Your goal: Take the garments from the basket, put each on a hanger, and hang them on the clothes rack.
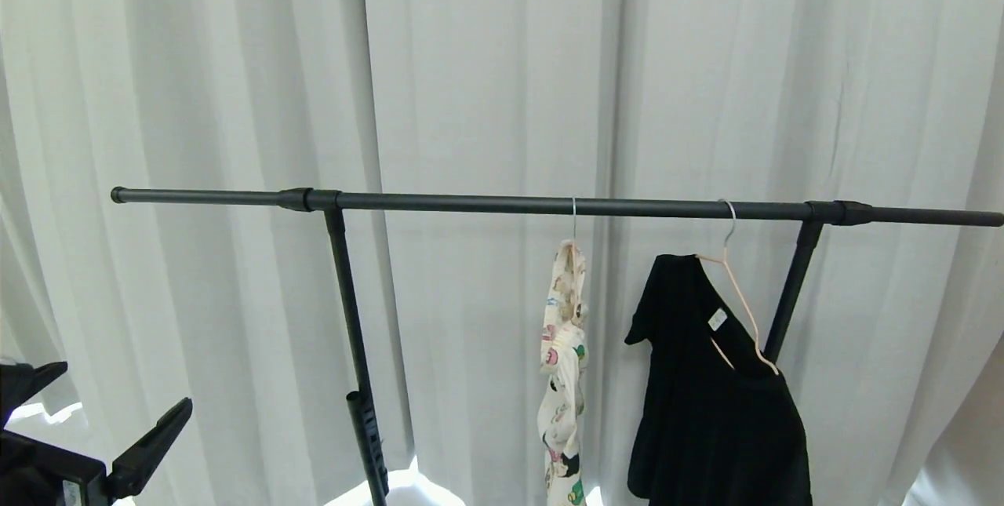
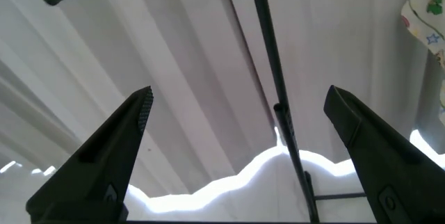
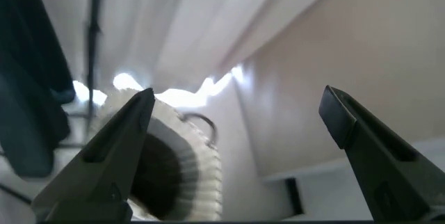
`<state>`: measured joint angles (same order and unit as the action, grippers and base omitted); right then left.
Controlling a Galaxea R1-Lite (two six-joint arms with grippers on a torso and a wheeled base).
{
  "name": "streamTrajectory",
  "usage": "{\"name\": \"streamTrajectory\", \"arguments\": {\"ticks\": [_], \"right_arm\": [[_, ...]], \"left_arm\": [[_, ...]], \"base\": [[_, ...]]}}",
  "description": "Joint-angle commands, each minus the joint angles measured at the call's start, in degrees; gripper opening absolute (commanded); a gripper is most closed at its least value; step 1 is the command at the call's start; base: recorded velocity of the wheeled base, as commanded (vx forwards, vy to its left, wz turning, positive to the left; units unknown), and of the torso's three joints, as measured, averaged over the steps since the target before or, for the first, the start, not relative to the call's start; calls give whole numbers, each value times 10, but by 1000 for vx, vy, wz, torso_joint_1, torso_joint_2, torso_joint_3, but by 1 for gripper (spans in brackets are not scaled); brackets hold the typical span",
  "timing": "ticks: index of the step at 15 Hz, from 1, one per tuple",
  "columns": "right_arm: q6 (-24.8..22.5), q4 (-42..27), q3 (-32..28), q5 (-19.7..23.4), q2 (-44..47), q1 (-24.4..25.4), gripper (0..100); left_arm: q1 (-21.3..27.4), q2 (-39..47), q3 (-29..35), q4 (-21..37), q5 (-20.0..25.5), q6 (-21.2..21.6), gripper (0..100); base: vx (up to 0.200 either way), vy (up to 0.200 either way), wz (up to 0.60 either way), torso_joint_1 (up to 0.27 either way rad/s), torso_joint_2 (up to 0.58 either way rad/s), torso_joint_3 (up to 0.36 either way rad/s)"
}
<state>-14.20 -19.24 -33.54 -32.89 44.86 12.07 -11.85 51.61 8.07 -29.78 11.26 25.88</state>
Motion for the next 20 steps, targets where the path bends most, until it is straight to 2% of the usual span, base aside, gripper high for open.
{"name": "streamTrajectory", "arguments": {"ticks": [1, 4, 8, 12, 15, 17, 19, 20], "right_arm": [[-9, 24, 39, 0, -39, -24, 100], [-32, 57, 76, 0, -58, -57, 100], [-56, 61, 115, -2, -94, -71, 100], [-80, 61, 138, -7, -108, -152, 100], [-101, 61, 209, -7, -209, -157, 100], [-116, 61, 254, -4, -286, -157, 100], [-118, 67, 256, 9, -322, -155, 100], [-115, 68, 256, 27, -348, -154, 100]], "left_arm": [[-2, -42, -30, 0, 0, 0, 100], [-2, -87, -77, 2, 1, 1, 100], [3, -154, -81, 102, 1, -1, 100], [11, -153, -81, 110, 0, -7, 100], [39, -173, -81, 127, 0, -7, 100], [82, -238, -81, 183, -7, -18, 100], [119, -361, -79, 274, -63, -21, 100], [124, -389, -75, 282, -77, -36, 100]], "base": [[-200, 0, 0, 2, 2, 7], [-200, 0, 0, 2, 1, 4], [-200, 0, 0, 4, 2, 2], [-200, 0, 0, 2, -2, 4], [0, 0, 0, 0, 0, 0], [0, 0, 0, 0, 0, 0], [0, 0, 0, 0, 0, 0], [0, 0, 0, 0, 0, 0]]}}
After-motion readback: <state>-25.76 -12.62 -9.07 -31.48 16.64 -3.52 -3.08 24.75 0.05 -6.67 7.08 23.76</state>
